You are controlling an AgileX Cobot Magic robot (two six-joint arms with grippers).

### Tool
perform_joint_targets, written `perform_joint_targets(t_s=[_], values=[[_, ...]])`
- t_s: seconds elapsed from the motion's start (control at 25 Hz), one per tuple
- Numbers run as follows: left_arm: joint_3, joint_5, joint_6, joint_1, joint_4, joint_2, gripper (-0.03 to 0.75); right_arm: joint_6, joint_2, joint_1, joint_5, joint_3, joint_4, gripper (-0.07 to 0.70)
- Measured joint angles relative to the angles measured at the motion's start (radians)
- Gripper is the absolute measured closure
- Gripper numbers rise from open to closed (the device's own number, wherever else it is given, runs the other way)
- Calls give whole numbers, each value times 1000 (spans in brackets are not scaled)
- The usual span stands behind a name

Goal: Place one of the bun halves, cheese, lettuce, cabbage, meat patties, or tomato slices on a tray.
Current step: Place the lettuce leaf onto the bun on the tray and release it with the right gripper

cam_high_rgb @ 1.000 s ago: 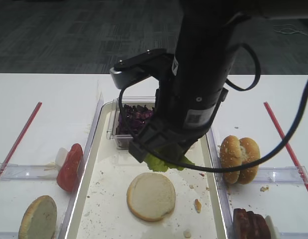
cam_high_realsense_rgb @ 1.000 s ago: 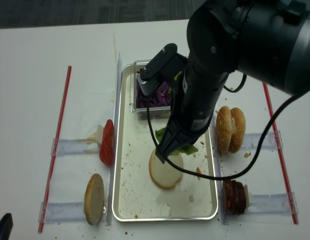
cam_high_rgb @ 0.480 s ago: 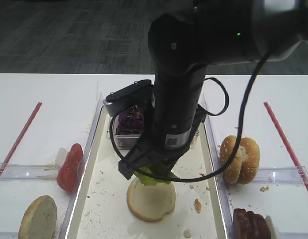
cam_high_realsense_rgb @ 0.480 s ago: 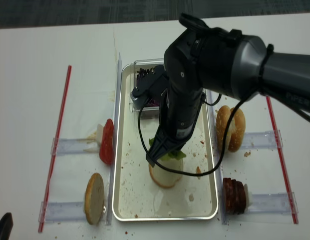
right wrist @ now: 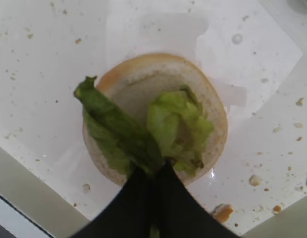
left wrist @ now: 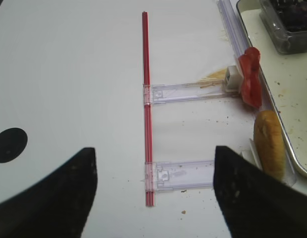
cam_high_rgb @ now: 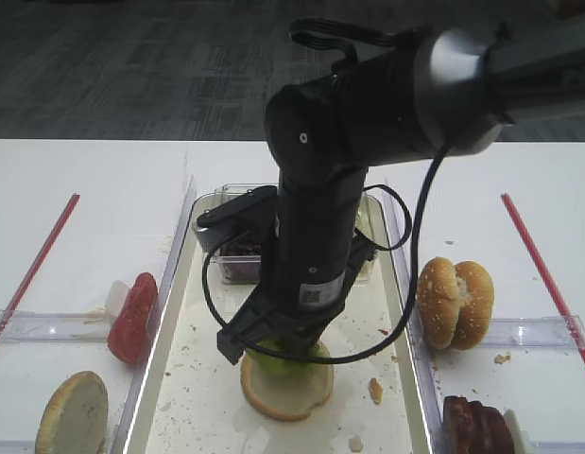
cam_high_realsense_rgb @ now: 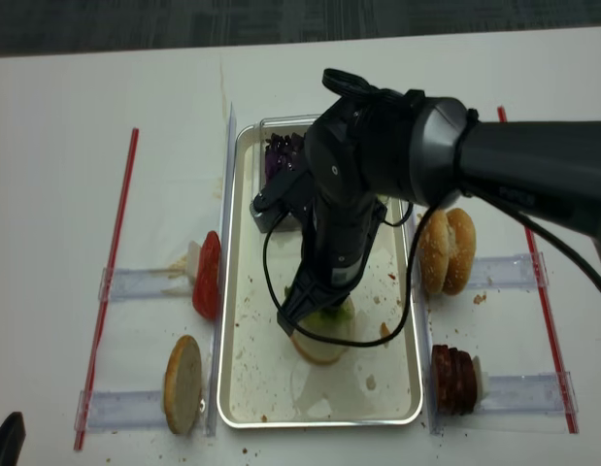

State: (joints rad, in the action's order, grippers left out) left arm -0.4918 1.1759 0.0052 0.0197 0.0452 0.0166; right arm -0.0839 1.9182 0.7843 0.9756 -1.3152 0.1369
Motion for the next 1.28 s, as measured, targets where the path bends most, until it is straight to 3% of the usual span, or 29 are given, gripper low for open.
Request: perform_joint_targets(t_s=[0.44,0.52,0.76,0.84,1.28], values=[[0,0,0,0,0,0,225,-8,10,0,-2,0,12,572],[0,0,0,0,0,0,225,-17,10,0,-2,0,15,538],[0,0,0,0,0,0,225,-53,10,0,-2,0,64,262],[0,0,0,0,0,0,225,-55,10,0,-2,0,68,214],[0,0,0,0,0,0,225,-71,10,0,0,0,69,183]])
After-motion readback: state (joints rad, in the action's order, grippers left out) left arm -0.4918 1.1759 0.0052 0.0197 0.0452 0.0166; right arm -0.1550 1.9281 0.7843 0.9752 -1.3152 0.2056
